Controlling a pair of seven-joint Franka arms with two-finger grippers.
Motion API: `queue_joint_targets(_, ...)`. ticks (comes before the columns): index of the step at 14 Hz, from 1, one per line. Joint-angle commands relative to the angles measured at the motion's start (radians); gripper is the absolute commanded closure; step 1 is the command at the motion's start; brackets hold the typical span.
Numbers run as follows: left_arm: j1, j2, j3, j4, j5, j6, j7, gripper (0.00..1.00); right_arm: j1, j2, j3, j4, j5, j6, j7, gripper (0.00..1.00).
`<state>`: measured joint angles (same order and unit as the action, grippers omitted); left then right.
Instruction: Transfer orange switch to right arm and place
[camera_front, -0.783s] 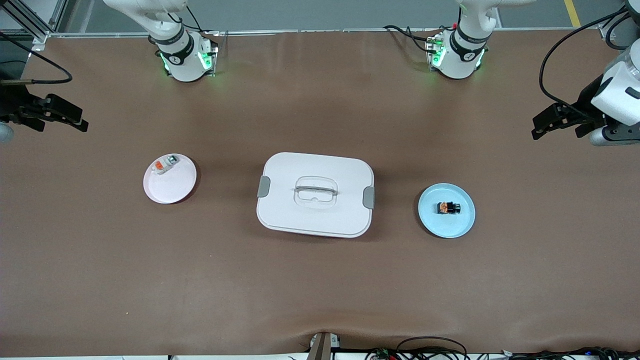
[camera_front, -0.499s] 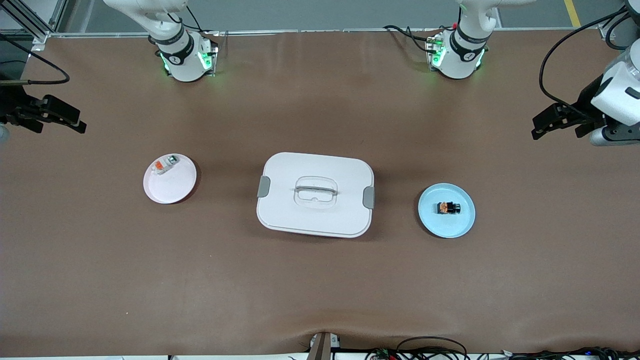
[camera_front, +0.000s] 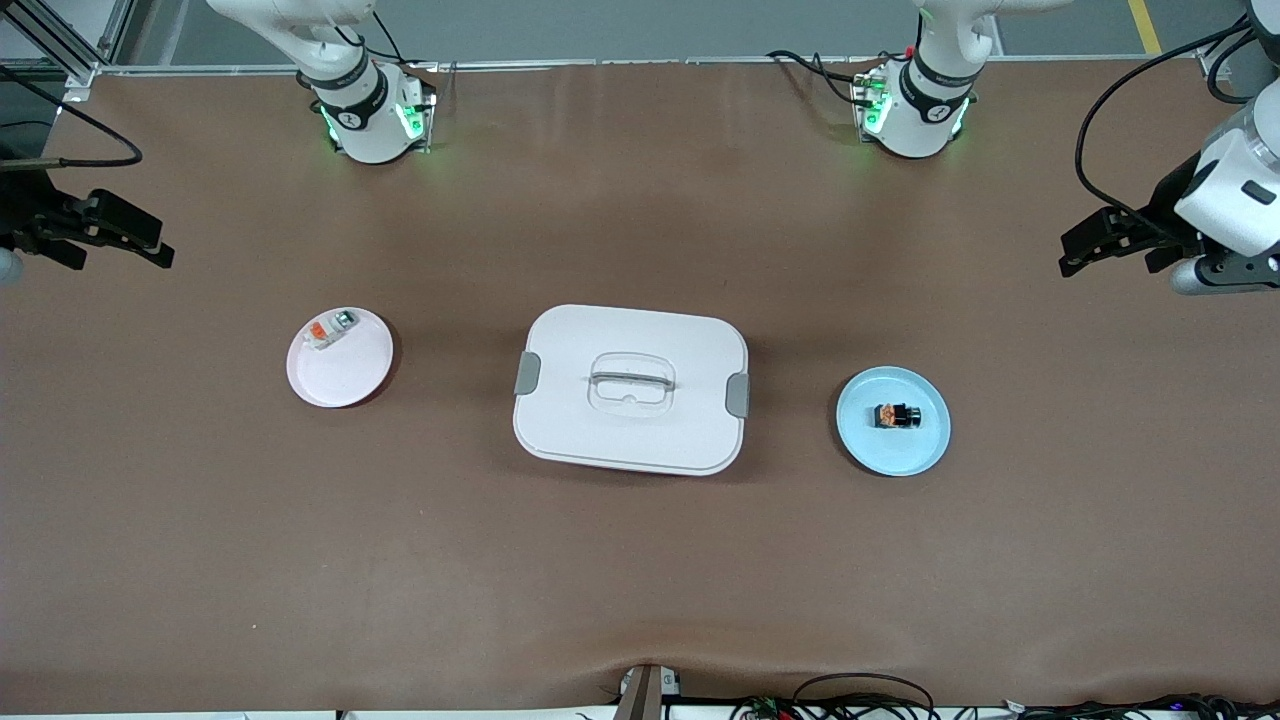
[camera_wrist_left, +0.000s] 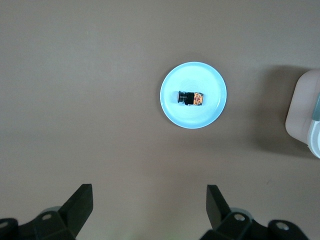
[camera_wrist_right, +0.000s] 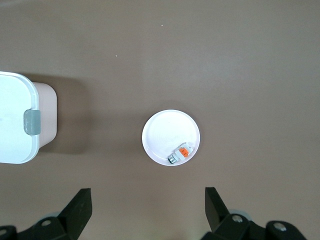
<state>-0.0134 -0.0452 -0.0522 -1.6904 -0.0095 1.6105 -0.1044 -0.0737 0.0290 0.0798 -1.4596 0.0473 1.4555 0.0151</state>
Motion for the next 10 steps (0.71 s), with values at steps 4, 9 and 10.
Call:
queue_joint_targets(4, 0.007, 0.019, -0.005, -0.024, -0.017, -0.029, -0.008, 0.00, 0.014, -0.020, 0.012, -0.012, -0.044, 0.002, -0.056, 0.00)
queue_joint_targets(9, -0.002, 0.027, -0.008, -0.162, -0.030, 0.103, -0.012, 0.00, 0.014, -0.020, 0.012, -0.012, -0.044, 0.000, -0.055, 0.00)
queue_joint_targets(10, -0.002, 0.030, -0.011, -0.190, -0.030, 0.144, -0.015, 0.00, 0.014, -0.020, 0.012, -0.012, -0.044, 0.000, -0.055, 0.00)
